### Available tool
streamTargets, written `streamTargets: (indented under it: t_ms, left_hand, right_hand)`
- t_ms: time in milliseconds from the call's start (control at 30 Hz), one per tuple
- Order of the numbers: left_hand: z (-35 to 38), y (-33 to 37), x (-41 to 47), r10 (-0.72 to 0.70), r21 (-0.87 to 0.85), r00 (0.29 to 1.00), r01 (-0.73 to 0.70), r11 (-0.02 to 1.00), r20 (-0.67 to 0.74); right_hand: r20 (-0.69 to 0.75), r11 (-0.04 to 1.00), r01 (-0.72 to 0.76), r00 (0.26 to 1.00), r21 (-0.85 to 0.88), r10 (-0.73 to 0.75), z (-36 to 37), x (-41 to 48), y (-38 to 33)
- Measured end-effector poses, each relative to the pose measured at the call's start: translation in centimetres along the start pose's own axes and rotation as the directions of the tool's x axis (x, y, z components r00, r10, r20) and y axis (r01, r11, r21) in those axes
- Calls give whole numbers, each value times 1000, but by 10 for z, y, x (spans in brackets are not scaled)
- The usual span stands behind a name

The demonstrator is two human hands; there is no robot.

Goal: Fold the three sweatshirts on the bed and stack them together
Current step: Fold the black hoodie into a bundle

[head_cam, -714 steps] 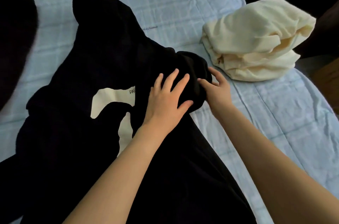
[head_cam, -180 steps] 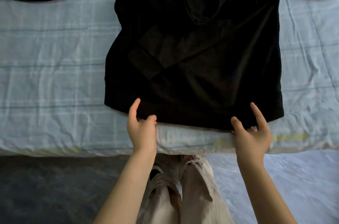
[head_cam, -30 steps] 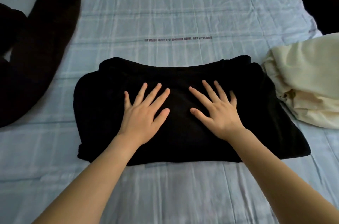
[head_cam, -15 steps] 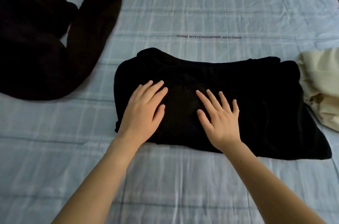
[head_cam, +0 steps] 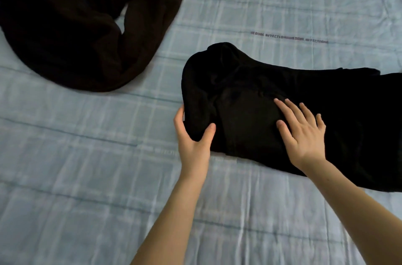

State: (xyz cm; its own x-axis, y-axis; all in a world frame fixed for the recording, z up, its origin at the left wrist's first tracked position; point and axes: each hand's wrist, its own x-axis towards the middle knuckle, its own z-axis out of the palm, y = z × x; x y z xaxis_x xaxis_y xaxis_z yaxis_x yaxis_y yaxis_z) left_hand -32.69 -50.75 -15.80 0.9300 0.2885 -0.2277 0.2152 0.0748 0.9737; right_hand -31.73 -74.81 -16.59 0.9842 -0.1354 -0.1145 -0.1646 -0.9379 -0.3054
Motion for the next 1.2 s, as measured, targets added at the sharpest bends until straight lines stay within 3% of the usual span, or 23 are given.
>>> streamTargets:
  t_ms: [100,200,300,433,600,733,800,867,933,1000,1067,1200]
  left_hand:
    - [-7,7,-1,41,-39,998,-43,998,-41]
    - [-37,18,-16,83,-2,997,-83,997,8]
    - [-87,15,-39,22,26,1000,-22,999,5]
    - [-171,0,-65,-56,49,988,64,997,-147]
    - [-191,-12,-78,-34,132,990,53,990,-140]
    - [-176,-2,-79,96,193,985,-67,979,-145]
    - [-172,10,-76,178,281,973,-132,951,-144]
    - [-165,25,-74,242,345,964,-190,919,-112]
    - [-150,44,-75,324,387,945,-278,879,-55]
    - [-130,63,-78,388,416,921,-363,834,25]
    - [-98,77,-82,436,435,891,-446,782,130]
    - [-28,94,-95,458,417,814,-577,702,356]
  right_hand:
    - [66,999,-18,998,27,16,-9,-6,-7]
    - [131,994,-7,991,110,-8,-20,-31,-20]
    - [215,991,26,975,130,-54,-21,-68,-50]
    - [262,985,83,957,153,-121,11,-127,-110]
    - [179,993,119,977,-18,-114,42,-143,-138]
    - [197,984,153,966,96,-169,29,-140,-128]
    - [96,981,152,982,122,-164,8,-142,-108]
    - [-105,999,37,994,-7,-37,-19,-146,-66]
    - [-156,985,-165,975,-48,156,-42,-155,-14]
    - [-38,970,-244,969,10,244,-44,-167,29]
    - [84,958,-242,969,157,231,-33,-174,52]
    - [49,912,-189,982,365,184,-12,-175,65]
